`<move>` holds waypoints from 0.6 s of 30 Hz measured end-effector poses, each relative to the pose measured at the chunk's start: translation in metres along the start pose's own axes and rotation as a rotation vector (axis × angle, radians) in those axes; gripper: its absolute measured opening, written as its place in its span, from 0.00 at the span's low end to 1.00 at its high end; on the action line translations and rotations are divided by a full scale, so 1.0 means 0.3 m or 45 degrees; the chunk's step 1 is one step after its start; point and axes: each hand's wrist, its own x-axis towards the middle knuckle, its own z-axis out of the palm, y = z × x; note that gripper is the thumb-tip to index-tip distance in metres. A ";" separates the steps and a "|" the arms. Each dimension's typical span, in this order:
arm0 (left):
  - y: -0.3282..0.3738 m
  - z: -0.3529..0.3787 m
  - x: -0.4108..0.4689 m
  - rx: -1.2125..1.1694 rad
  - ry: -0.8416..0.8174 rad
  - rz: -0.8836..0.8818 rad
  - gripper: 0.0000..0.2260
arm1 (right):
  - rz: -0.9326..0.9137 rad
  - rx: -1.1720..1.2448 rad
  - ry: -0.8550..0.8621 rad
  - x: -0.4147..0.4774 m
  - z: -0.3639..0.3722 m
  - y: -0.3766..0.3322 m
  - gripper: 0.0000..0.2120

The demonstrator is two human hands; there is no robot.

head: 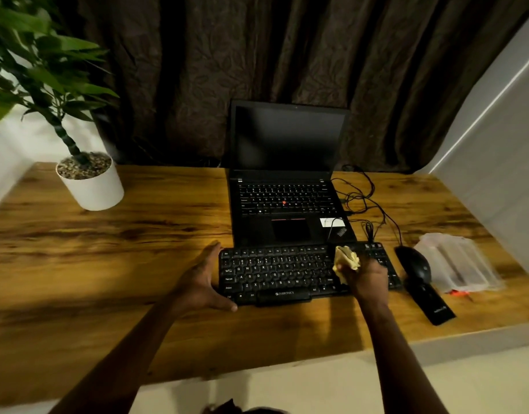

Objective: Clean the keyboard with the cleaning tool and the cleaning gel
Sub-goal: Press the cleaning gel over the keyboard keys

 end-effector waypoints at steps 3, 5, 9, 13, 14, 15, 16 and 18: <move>-0.002 0.003 0.003 -0.008 0.002 0.004 0.71 | 0.030 0.007 0.064 -0.019 -0.013 0.002 0.12; -0.004 0.003 0.004 -0.016 0.000 0.008 0.69 | 0.043 0.021 0.060 -0.032 -0.001 -0.010 0.13; -0.011 0.003 0.005 0.000 0.000 0.016 0.70 | 0.050 0.021 0.008 -0.052 0.047 -0.038 0.15; -0.013 0.002 0.003 -0.031 -0.007 0.000 0.70 | -0.009 -0.084 -0.142 -0.084 0.078 -0.049 0.23; -0.013 0.002 0.002 -0.033 -0.009 -0.001 0.71 | -0.052 -0.096 -0.168 -0.080 0.077 -0.037 0.23; -0.014 0.001 0.001 -0.029 -0.011 -0.003 0.71 | -0.085 -0.097 -0.174 -0.073 0.072 -0.025 0.22; -0.014 0.001 0.001 -0.026 -0.010 -0.004 0.72 | -0.070 -0.094 -0.178 -0.064 0.062 -0.009 0.20; -0.010 0.001 -0.002 -0.027 -0.014 -0.011 0.73 | -0.015 -0.102 -0.126 -0.047 0.040 0.018 0.19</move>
